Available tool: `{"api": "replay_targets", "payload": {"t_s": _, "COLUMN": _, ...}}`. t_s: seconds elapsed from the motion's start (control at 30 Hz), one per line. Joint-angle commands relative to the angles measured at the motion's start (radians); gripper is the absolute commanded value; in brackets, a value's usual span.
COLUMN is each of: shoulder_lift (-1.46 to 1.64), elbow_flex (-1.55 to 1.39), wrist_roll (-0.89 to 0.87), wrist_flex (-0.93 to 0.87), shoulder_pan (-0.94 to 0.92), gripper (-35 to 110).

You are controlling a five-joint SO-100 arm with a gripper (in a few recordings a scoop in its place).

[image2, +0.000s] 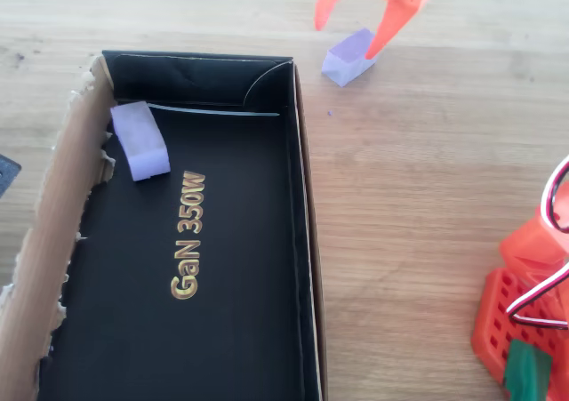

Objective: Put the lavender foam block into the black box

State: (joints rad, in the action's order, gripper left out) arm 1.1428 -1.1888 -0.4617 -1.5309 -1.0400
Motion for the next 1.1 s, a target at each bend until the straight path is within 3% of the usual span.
{"api": "replay_targets", "payload": {"t_s": 0.0, "shoulder_lift": 0.003, "elbow_flex": 0.034, "wrist_roll": -0.003, "wrist_flex": 0.011, "shoulder_pan": -0.023, "gripper": 28}}
{"api": "replay_targets", "payload": {"t_s": 0.4, "shoulder_lift": 0.054, "elbow_flex": 0.026, "wrist_roll": 0.026, "wrist_flex": -0.028, "shoulder_pan": -0.028, "gripper": 27}}
{"api": "replay_targets", "payload": {"t_s": 0.77, "shoulder_lift": 0.043, "elbow_flex": 0.025, "wrist_roll": -0.049, "wrist_flex": -0.114, "shoulder_pan": -0.012, "gripper": 26}}
{"api": "replay_targets", "payload": {"t_s": 1.07, "shoulder_lift": -0.064, "elbow_flex": 0.032, "wrist_roll": -0.064, "wrist_flex": -0.012, "shoulder_pan": -0.011, "gripper": 26}}
